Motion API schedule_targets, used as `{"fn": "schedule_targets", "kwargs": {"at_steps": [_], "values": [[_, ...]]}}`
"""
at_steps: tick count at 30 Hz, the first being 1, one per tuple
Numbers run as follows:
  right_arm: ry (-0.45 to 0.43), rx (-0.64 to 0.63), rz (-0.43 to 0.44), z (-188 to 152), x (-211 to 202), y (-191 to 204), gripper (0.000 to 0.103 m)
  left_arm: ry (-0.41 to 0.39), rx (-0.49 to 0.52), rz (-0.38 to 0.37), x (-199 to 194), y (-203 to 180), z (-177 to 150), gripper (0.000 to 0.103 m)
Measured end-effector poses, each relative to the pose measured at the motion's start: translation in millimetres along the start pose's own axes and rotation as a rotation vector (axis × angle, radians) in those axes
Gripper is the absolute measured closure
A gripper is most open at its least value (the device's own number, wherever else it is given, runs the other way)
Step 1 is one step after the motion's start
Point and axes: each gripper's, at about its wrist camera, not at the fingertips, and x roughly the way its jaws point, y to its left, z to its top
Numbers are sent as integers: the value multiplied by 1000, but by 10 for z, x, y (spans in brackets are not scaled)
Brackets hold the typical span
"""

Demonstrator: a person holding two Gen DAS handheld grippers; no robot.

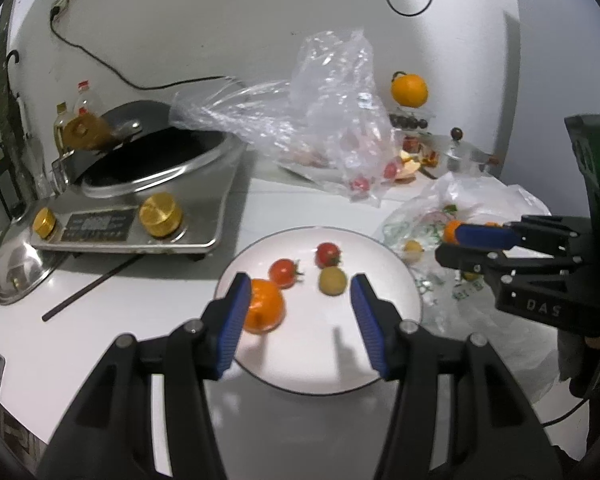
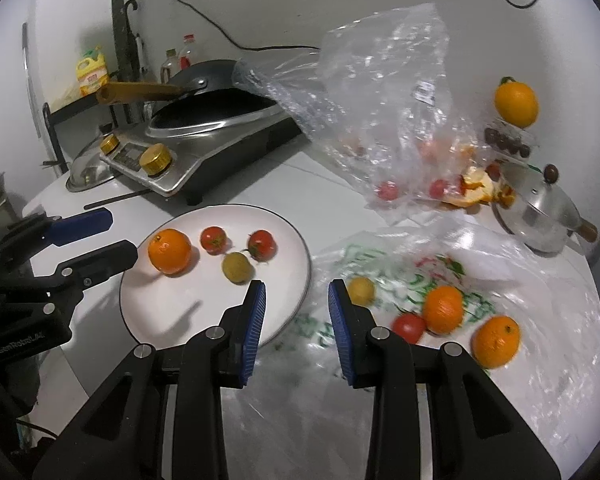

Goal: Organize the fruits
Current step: 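Move both tools back over the fruits on the plastic bag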

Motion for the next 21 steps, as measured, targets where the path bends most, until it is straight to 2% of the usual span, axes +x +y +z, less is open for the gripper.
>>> {"fn": "schedule_targets", "kwargs": {"at_steps": [21], "values": [[-39,103,-39,-326,-321,-626,68,37,99,-30,62,-628,63,50]]}}
